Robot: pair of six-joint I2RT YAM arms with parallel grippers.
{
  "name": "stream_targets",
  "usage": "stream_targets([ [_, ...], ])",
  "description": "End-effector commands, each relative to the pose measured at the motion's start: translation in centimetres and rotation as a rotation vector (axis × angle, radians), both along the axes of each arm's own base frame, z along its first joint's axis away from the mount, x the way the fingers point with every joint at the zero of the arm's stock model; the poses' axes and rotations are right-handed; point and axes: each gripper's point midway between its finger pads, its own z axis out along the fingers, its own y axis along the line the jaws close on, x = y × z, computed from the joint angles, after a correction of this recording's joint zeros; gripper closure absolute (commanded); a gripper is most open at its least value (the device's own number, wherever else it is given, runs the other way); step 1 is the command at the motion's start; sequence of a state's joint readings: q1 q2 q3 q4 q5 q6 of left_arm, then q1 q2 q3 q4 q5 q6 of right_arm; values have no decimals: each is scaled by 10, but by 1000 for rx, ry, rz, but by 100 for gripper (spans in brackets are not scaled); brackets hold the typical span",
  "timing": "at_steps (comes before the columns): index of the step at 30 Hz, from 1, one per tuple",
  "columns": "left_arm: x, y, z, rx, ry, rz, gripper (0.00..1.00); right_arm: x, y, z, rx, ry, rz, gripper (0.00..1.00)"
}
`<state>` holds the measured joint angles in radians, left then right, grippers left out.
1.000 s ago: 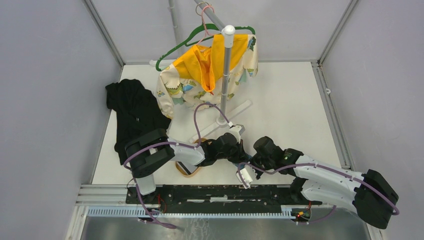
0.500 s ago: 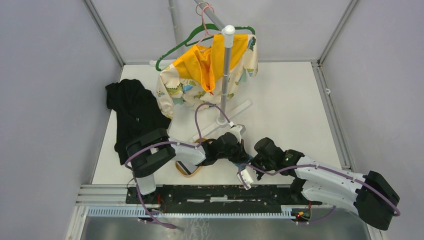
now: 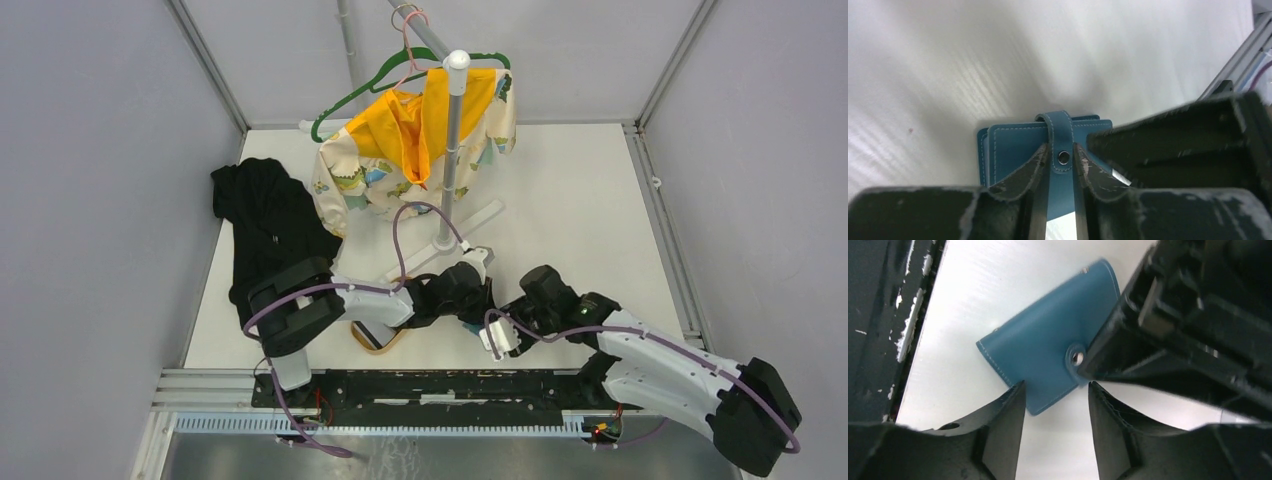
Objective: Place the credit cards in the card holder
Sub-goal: Reset both arms
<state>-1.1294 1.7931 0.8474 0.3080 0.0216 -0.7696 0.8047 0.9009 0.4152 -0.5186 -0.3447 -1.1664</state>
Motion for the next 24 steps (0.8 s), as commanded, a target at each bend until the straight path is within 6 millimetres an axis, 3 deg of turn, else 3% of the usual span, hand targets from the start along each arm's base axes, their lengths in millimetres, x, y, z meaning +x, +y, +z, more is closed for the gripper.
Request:
stream_targets([
  [1,22,24,24,105,-103,81,67,-3,-8,19,56,90,-44,42],
  [8,42,48,81,91,-234,172,63,35,-21,61,226,-32,-244,23],
  [11,36,59,99,72,-262,151,62,75,-36,88,329,-118,-481,2],
  [13,32,64,119,23,-297,142,59,102,-48,109,402,-155,-675,2],
  [16,28,79,150,-43,-360,144,44,139,-71,150,542,-195,-1006,2],
  [18,31,91,169,-69,-405,176,24,148,-72,175,626,-192,-1076,2],
  [21,37,114,187,-51,-452,257,2,148,-59,215,695,-185,-1008,2],
  [24,43,135,207,-31,-486,327,0,139,-38,249,745,-136,-886,2],
])
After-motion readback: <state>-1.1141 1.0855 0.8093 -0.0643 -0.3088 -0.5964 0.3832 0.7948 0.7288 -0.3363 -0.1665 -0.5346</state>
